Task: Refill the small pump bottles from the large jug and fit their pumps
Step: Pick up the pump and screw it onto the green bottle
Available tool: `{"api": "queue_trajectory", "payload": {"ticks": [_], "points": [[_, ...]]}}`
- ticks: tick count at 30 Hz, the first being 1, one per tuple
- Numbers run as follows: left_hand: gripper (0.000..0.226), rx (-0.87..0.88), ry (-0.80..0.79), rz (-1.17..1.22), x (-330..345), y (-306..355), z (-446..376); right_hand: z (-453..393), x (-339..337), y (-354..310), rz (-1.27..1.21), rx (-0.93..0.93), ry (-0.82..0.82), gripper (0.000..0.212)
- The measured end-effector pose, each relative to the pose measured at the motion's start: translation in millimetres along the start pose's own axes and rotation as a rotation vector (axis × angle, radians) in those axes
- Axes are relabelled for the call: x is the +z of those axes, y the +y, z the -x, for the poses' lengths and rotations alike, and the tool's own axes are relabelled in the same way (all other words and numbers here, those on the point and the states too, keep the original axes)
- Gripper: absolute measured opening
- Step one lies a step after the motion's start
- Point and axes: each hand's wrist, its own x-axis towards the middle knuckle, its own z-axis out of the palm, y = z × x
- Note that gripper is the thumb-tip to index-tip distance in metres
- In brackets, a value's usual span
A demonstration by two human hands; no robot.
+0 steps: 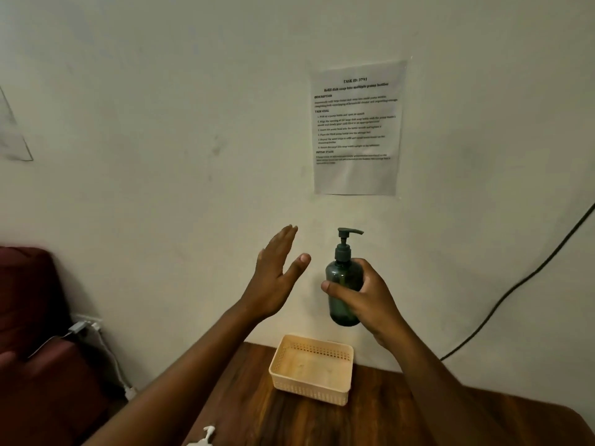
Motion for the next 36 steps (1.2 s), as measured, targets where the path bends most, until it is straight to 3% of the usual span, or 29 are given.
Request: {"api": "queue_trajectory", "payload": {"ticks": [10,19,29,36], "points": [[0.092,0.008,-0.072,-0.239,25.0,-132.8,-10.4,-61.2,61.0,79.7,0.123,0.069,-0.007,0.065],[0.086,-0.029,-0.181,-0.339,62.1,-244.9,-24.5,-118.8,111.4,177.1,0.233,0.149,0.017,0.069],[0.098,-0.102,-0.358,-0.456,101.3,-324.3,-29.3,-148.3,168.1,287.2,0.317,0.243,0.003,0.086],[0.092,-0.131,-0.439,-0.519,126.2,-377.3,-20.0,-156.0,204.0,347.1,0.364,0.269,0.012,0.076]]}}
